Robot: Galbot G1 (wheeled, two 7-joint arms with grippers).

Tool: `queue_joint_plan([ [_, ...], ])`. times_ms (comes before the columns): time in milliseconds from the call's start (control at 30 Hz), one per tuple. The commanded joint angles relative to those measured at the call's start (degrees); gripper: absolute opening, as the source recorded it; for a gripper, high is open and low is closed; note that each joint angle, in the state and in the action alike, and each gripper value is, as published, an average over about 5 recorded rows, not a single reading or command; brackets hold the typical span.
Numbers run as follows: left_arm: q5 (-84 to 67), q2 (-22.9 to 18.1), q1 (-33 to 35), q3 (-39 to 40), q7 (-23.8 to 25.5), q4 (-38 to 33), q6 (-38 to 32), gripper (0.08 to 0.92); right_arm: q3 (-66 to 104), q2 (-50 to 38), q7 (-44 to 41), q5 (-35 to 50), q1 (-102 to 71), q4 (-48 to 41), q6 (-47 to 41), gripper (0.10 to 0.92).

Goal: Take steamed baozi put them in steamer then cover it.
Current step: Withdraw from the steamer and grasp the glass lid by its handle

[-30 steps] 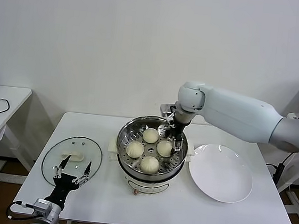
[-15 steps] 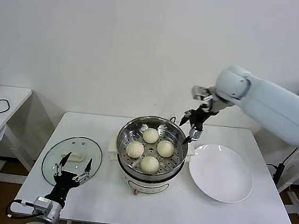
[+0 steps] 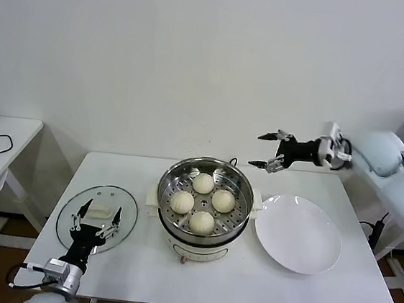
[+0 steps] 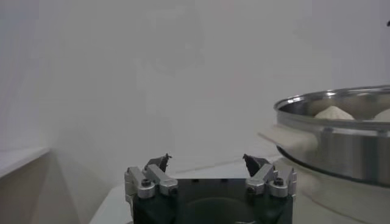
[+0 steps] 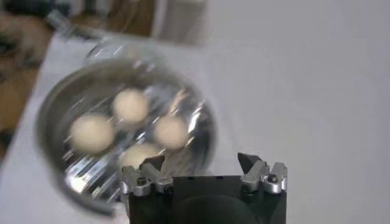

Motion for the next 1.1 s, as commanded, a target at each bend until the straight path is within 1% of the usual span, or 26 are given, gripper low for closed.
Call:
queue_joint_plan([
  [33, 0.3, 0.4, -0.8, 0.8, -1.3, 0.0, -1.0, 0.823, 36.9, 2.6, 33.0, 5.8, -42.0, 11.4, 11.9, 0.823],
  [167, 0.4, 0.3, -1.1, 1.2, -1.8, 0.0, -1.6, 0.823, 44.4, 10.1, 37.8, 2.0, -51.9, 15.9, 15.1, 0.823],
  [267, 0.6, 0.3, -1.3, 1.4, -2.1, 0.0, -2.1, 0.823, 47.0, 16.1, 39.5, -3.7, -58.0, 17.6, 19.3, 0.823],
  [333, 0.8, 0.2, -1.3, 1.4, -2.1, 0.1, -2.4, 0.823, 47.8, 19.8, 40.5, -6.9, -61.0, 18.6, 22.2, 0.823],
  [533, 1.4, 0.3, -1.2, 1.1, -2.1, 0.2, -3.4, 0.823, 47.7, 28.9, 44.1, -13.2, -68.3, 21.1, 28.7, 0.823],
  [733, 4.5, 0.9, -0.9, 1.2, -1.7, 1.1, -6.0, 0.823, 46.7, 36.1, 45.6, -17.4, -72.6, 21.4, 32.5, 0.823],
  [833, 9.7, 1.5, -1.1, 1.1, -2.3, 2.8, -8.4, 0.823, 46.3, 38.0, 45.4, -17.9, -74.5, 21.6, 33.2, 0.823],
  [900, 17.1, 2.1, -1.6, 0.5, -3.7, 5.1, -11.7, 0.823, 46.2, 38.5, 45.3, -18.0, -75.3, 21.5, 33.5, 0.823],
  [1100, 46.6, 4.0, -3.5, -3.6, -11.7, 15.3, -21.7, 0.823, 46.2, 39.1, 45.3, -17.9, -75.9, 21.2, 33.4, 0.823],
])
